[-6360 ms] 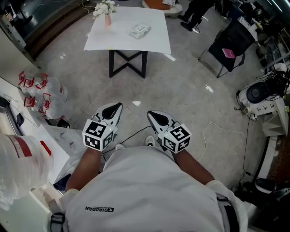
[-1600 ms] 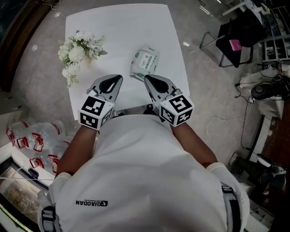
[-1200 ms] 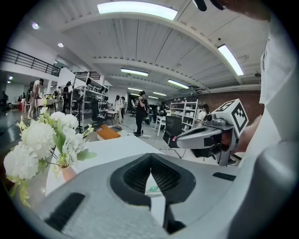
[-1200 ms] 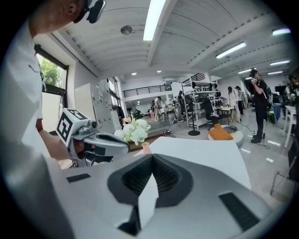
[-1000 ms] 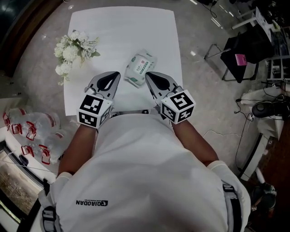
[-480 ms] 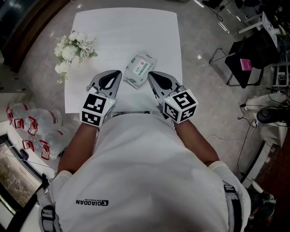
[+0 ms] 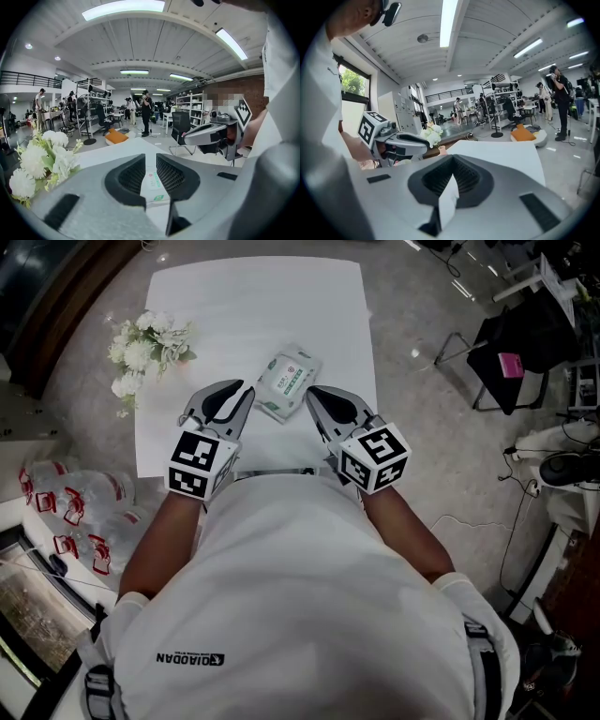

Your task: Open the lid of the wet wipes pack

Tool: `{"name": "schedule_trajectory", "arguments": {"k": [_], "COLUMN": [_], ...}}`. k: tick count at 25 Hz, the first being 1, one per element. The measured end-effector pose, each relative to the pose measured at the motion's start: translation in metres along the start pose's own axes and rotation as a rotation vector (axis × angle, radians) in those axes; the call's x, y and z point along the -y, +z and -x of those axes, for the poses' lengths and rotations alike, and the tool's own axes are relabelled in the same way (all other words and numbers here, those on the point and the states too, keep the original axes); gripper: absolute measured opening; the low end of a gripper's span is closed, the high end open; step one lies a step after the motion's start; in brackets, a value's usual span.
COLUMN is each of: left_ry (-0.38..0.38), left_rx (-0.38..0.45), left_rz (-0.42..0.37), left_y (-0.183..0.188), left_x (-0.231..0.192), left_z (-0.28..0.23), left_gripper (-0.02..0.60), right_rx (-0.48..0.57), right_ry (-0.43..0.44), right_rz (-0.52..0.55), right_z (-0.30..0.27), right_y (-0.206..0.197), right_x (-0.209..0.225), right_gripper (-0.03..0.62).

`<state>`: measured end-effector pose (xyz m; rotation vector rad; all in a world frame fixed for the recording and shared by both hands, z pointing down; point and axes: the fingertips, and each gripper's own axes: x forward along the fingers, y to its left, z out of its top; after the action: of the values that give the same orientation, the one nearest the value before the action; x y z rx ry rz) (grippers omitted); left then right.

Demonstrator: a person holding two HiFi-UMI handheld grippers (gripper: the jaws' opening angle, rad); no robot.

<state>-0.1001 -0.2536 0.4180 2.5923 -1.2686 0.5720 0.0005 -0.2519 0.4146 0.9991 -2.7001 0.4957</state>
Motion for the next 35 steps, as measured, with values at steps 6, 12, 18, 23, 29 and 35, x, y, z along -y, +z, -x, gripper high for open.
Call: {"name": "schedule_trajectory", "arguments": {"k": [6,12,18,23,29,35], "left_ry": [-0.015,-0.012,-0.039,-0.031,-0.038,-0.017], "left_rx": [-0.014,-0.068,-0.143,-0.238,-0.369,-0.481], "left_rz": [-0.016,-0.069,-0.105,-0.163,-0.231,-0.255], "left_y": [-0.003,-0.02,-0.044,-0.074,-0.111,-0.143], "left_x": [0.005,0.007,0.021,0.025,0.036,0.042], "left_z": [-0.007,-0.035,-0.083,-0.126,-0.168,-0.192], "left_gripper": [0.078,0.064,0.079,0.095,0.12,0.138], "right_rx": [0.008,0.003,-0.014,-0.027,-0.049,-0.056], "right_ry": [-0.018,-0.045,-0.065,-0.067,-0.04,-0.022], "right_rz": [-0.007,-0.02,-0.051,-0.082,-0.089,-0.096], "right_z": [0.006,0.012,0.023,0.029,0.031,0.035], "right_y": [-0.001,-0.01,-0.023,-0.035,-0.047,-0.051], "right_x": [0.005,0.018,0.035,0.047,0.056,0.071], "right_gripper": [0.006,0.006,0.006,0.006,0.006,0.006]}}
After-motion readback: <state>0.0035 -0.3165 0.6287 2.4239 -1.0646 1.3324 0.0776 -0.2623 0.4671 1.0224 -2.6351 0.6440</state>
